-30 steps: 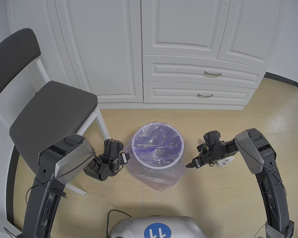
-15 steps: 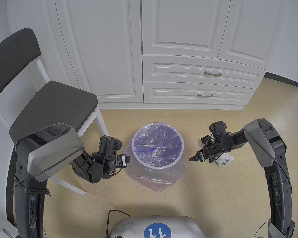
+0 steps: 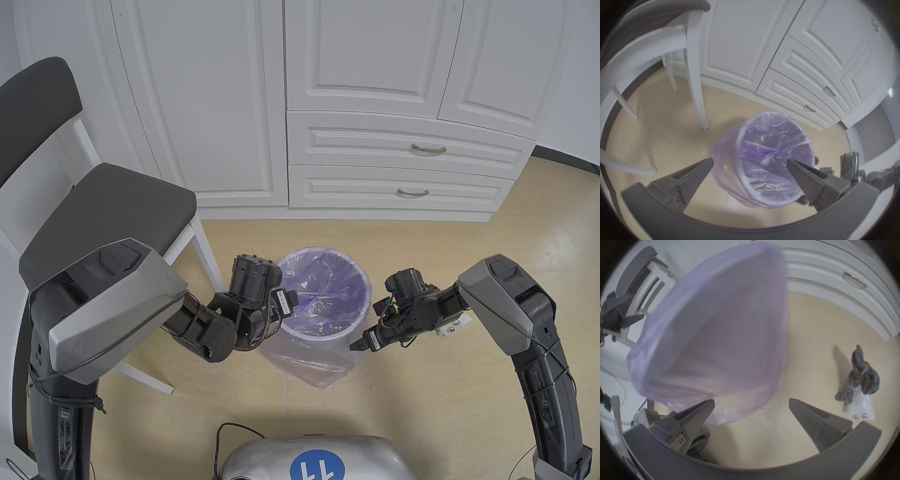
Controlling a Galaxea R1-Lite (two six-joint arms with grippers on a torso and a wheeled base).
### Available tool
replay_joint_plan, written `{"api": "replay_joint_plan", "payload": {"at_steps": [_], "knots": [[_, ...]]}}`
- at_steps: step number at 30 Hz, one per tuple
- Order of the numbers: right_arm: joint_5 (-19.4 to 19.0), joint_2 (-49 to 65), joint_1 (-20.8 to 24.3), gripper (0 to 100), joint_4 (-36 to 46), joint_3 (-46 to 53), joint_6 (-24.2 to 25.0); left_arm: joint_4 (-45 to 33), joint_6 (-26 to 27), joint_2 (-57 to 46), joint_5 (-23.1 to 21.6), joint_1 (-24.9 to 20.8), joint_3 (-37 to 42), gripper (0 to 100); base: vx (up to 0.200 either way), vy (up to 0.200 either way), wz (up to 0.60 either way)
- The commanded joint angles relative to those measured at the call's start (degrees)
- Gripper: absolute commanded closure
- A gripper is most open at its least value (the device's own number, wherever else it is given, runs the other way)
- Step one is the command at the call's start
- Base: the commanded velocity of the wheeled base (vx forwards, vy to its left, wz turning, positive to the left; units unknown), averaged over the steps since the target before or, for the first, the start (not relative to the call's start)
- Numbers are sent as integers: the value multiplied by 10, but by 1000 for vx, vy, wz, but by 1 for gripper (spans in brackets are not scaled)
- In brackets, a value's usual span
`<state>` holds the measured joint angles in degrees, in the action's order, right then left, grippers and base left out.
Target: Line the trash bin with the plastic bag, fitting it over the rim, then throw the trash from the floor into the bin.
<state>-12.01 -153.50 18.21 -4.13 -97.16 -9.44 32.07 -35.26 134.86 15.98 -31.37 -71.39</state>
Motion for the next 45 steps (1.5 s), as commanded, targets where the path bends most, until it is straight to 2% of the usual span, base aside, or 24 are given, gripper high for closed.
{"api": "replay_joint_plan", "payload": {"at_steps": [1,6,11,14,15,17,18,19,20,21,22,23,24,26,37,43,45], "knots": [[0,22,38,0,-5,48,0,-59,-55,38,2,-12,-74,0,0,0,0],[-3,40,58,0,-6,79,0,-117,-76,47,1,-13,-111,0,0,0,0],[-23,77,82,0,-20,135,-1,-143,-84,62,5,-13,-142,0,0,0,0],[-19,91,96,0,-87,189,-2,-192,-104,80,5,-13,-186,0,0,0,0],[-19,91,96,0,-87,189,-2,-192,-104,80,5,-13,-186,0,0,0,0],[-19,98,97,0,-118,217,-27,-236,-118,102,5,-12,-242,0,0,0,0],[-19,98,97,0,-118,217,-27,-236,-118,102,5,-12,-242,0,0,0,0],[-18,97,97,0,-121,219,-40,-268,-120,123,5,-12,-289,0,0,0,0],[-18,97,97,0,-121,219,-41,-271,-121,124,5,-12,-293,0,0,0,0],[-15,95,98,0,-121,219,-43,-309,-129,152,7,-13,-350,0,0,0,0],[-15,95,98,0,-121,219,-43,-309,-129,152,7,-13,-350,0,0,0,0],[-13,94,99,0,-122,218,-43,-364,-144,177,15,-15,-414,0,0,0,0],[-11,94,99,0,-121,217,-43,-398,-152,190,18,-18,-432,0,0,0,0],[-10,94,98,0,-121,216,-43,-424,-157,199,18,-25,-432,0,0,0,0],[-10,104,92,0,-122,230,-66,-439,-158,207,18,-33,-432,0,0,0,0],[-10,114,89,0,-122,238,-73,-491,-160,200,19,-34,-432,0,0,0,0],[-11,117,79,0,-121,242,-94,-529,-164,189,28,-34,-432,0,0,0,0]]}}
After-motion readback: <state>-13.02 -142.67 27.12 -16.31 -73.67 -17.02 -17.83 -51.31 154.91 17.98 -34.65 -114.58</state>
